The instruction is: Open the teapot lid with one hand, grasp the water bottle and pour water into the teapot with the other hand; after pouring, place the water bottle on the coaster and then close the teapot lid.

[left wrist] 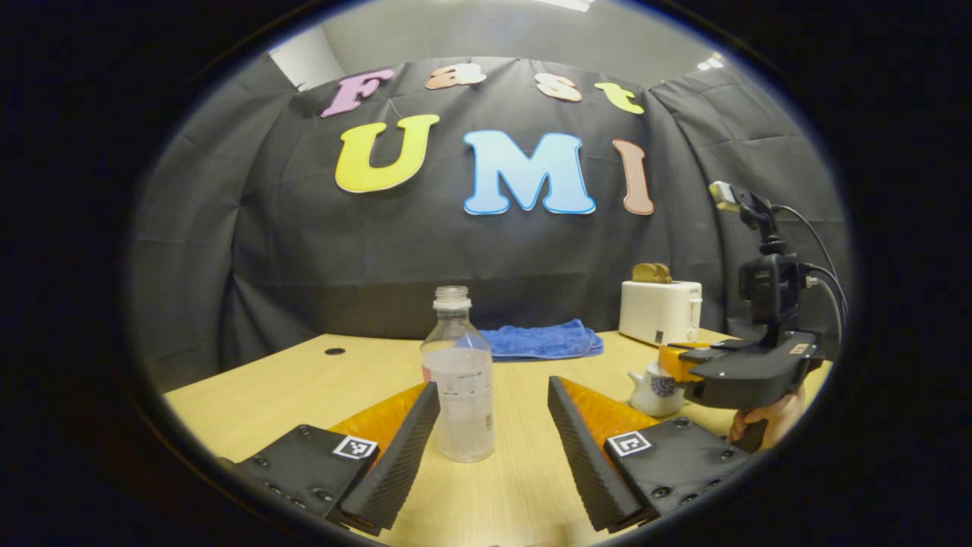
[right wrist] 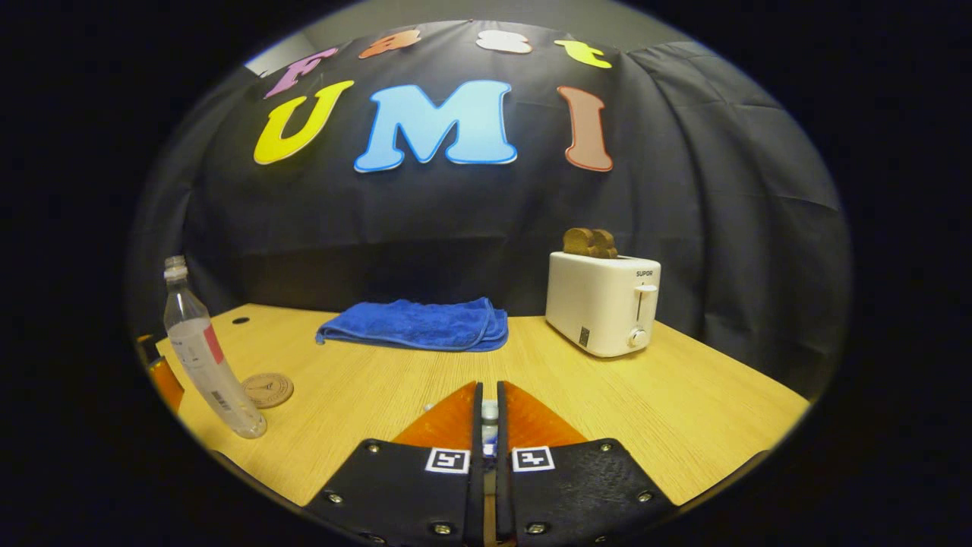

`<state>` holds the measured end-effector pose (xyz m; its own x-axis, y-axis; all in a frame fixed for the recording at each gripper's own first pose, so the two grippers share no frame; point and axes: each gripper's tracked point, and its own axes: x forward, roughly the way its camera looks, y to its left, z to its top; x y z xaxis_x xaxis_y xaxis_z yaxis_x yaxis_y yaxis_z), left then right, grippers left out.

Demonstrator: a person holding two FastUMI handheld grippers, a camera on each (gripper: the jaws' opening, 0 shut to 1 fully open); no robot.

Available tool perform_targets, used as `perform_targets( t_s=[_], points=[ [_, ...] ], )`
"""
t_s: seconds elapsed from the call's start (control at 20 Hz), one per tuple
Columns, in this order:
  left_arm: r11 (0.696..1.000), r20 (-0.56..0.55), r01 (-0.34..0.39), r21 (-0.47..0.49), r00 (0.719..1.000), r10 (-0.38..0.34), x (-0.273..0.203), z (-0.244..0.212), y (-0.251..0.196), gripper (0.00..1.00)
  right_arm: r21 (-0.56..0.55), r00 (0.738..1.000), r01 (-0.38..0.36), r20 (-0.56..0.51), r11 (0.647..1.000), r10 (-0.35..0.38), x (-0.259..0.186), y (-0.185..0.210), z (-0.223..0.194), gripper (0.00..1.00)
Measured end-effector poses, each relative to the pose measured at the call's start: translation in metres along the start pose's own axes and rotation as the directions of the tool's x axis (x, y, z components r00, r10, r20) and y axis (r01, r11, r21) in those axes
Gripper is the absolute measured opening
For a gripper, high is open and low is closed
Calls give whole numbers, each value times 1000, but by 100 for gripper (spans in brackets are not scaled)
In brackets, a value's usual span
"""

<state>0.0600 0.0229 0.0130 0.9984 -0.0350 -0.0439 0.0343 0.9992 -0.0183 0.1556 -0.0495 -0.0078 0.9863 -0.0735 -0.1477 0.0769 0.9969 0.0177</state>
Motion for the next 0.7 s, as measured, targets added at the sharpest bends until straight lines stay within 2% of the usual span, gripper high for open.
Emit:
perform_targets(
  t_s=[0.2,0.4,0.6,0.7],
  points=[
    [1000,-8,-17,-7,1000,17,3,-3,8,100,-45,1000,-7,7,999,7,-7,5,2,6],
    [999,-6,-32,0,999,32,8,-5,10,100,-48,998,-10,65,999,13,-16,7,21,6],
    [1000,-32,-28,-7,999,28,16,-17,8,100,-68,993,-55,102,996,61,-35,20,31,6],
    [999,-33,-50,-1,998,50,19,-19,12,100,-87,990,-77,109,993,86,-40,27,31,6]
  ],
)
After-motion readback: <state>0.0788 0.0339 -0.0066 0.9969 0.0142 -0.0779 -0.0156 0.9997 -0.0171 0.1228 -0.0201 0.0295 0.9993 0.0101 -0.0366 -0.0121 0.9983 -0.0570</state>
